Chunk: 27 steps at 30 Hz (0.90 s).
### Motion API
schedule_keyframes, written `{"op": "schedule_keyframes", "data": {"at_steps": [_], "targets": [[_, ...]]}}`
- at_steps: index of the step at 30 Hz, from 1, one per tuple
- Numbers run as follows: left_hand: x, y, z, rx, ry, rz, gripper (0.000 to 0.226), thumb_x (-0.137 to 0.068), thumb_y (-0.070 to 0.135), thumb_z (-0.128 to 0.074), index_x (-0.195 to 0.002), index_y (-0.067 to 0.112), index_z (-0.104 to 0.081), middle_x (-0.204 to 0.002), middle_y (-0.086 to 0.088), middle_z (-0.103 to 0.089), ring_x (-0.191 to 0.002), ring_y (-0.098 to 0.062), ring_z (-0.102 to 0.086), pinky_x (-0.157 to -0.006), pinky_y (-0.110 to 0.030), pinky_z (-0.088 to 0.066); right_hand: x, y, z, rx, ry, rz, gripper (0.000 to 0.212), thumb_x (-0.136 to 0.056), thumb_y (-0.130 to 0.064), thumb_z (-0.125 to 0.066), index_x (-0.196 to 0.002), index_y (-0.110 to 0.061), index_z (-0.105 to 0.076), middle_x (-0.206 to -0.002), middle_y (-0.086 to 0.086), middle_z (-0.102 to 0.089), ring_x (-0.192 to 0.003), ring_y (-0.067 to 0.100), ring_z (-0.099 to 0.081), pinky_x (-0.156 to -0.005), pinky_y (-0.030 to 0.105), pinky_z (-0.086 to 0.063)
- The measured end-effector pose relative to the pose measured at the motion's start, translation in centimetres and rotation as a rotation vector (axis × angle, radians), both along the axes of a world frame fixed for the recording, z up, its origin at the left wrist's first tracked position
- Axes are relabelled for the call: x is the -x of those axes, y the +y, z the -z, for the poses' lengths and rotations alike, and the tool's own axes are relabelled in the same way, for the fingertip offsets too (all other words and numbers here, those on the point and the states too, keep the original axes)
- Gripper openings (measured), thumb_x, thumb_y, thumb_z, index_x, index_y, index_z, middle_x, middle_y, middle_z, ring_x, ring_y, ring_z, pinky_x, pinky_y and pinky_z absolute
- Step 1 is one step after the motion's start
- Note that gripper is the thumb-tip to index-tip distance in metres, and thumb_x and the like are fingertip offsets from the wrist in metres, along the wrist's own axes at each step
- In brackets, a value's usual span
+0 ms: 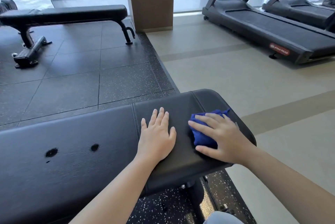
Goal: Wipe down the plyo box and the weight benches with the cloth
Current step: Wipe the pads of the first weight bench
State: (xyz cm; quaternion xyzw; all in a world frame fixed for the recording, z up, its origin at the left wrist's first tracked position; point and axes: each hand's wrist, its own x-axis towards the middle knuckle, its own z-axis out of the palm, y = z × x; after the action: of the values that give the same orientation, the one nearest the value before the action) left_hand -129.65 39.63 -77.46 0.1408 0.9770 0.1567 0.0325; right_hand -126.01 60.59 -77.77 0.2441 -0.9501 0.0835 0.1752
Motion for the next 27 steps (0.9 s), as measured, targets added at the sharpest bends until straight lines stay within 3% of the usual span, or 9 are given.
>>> {"op": "schedule_keyframes", "data": {"at_steps": [2,7,9,11,15,18,22,25,27], "targets": [[0.1,0.0,0.0,-0.001,0.005,0.001,0.054,-0.099,0.034,-0.023,-0.149,0.02,-0.007,-0.156,0.006,0.005,-0.141,-0.01,0.01,-0.112,-0.041,0.005,-0.4,0.3,0.0,0.003,-0.013,-0.063,0.06,-0.079,-0.059,-0.049,-0.134,-0.034,-0.044,-0.133,-0.005,-0.053,-0.12,0.02,-0.046,-0.097,0.044,-0.035],[0.1,0.0,0.1,0.016,0.002,0.002,0.054,-0.1,0.033,-0.021,-0.149,0.02,-0.005,-0.156,0.006,0.007,-0.141,-0.01,0.011,-0.112,-0.041,0.006,4.6,-0.6,-1.3,-0.031,-0.249,0.081,0.074,-0.072,-0.074,-0.032,-0.14,-0.045,-0.031,-0.149,-0.005,-0.035,-0.134,0.024,-0.033,-0.102,0.063,-0.025],[0.2,0.0,0.1,0.019,0.006,-0.001,0.054,-0.099,0.034,-0.021,-0.149,0.02,-0.004,-0.156,0.006,0.007,-0.141,-0.01,0.012,-0.112,-0.041,0.005,7.6,-1.3,-1.4,-0.065,-0.284,0.164,0.081,-0.066,-0.079,-0.02,-0.141,-0.049,-0.024,-0.153,-0.003,-0.027,-0.138,0.024,-0.025,-0.105,0.062,-0.019],[0.3,0.0,0.2,0.02,0.012,-0.006,0.054,-0.099,0.033,-0.021,-0.149,0.02,-0.004,-0.156,0.007,0.007,-0.141,-0.009,0.012,-0.113,-0.041,0.005,9.5,-1.6,-1.4,-0.112,-0.275,0.21,0.086,-0.063,-0.081,-0.013,-0.142,-0.048,-0.024,-0.15,0.002,-0.031,-0.135,0.027,-0.028,-0.105,0.058,-0.023],[0.3,0.1,0.2,0.018,0.016,-0.006,0.053,-0.099,0.033,-0.021,-0.149,0.02,-0.005,-0.156,0.007,0.007,-0.141,-0.009,0.011,-0.113,-0.041,0.005,7.9,-1.5,-1.1,-0.064,-0.173,0.118,0.075,-0.073,-0.073,-0.031,-0.136,-0.034,-0.046,-0.126,0.008,-0.055,-0.114,0.032,-0.05,-0.09,0.053,-0.042],[0.2,0.1,0.3,0.011,0.022,-0.024,0.053,-0.099,0.033,-0.022,-0.149,0.02,-0.007,-0.156,0.006,0.005,-0.141,-0.01,0.01,-0.112,-0.04,0.005,3.6,-0.5,-0.6,-0.014,-0.064,-0.013,0.062,-0.078,-0.063,-0.047,-0.131,-0.031,-0.053,-0.12,0.005,-0.058,-0.109,0.028,-0.054,-0.086,0.046,-0.046],[-0.2,0.2,0.1,0.015,0.015,-0.059,0.054,-0.099,0.034,-0.022,-0.149,0.019,-0.008,-0.156,0.002,0.005,-0.142,-0.014,0.01,-0.113,-0.04,0.004,0.0,1.1,0.0,-0.025,-0.044,-0.122,0.061,-0.081,-0.061,-0.049,-0.135,-0.034,-0.044,-0.131,0.002,-0.053,-0.117,0.023,-0.049,-0.095,0.044,-0.04],[-0.2,0.1,0.0,0.019,0.007,-0.06,0.055,-0.099,0.035,-0.022,-0.149,0.019,-0.007,-0.156,0.002,0.006,-0.142,-0.014,0.011,-0.113,-0.041,0.004,2.0,0.5,-0.3,-0.054,-0.104,-0.084,0.07,-0.078,-0.065,-0.044,-0.141,-0.037,-0.034,-0.137,0.001,-0.05,-0.123,0.027,-0.048,-0.095,0.056,-0.037],[-0.1,0.1,0.2,0.032,0.015,-0.06,0.055,-0.099,0.035,-0.022,-0.149,0.019,-0.006,-0.156,0.002,0.007,-0.142,-0.014,0.011,-0.113,-0.041,0.004,4.3,-0.3,-0.7,-0.059,-0.193,-0.014,0.078,-0.074,-0.07,-0.037,-0.144,-0.04,-0.02,-0.146,-0.002,-0.04,-0.133,0.028,-0.038,-0.1,0.062,-0.029]]}}
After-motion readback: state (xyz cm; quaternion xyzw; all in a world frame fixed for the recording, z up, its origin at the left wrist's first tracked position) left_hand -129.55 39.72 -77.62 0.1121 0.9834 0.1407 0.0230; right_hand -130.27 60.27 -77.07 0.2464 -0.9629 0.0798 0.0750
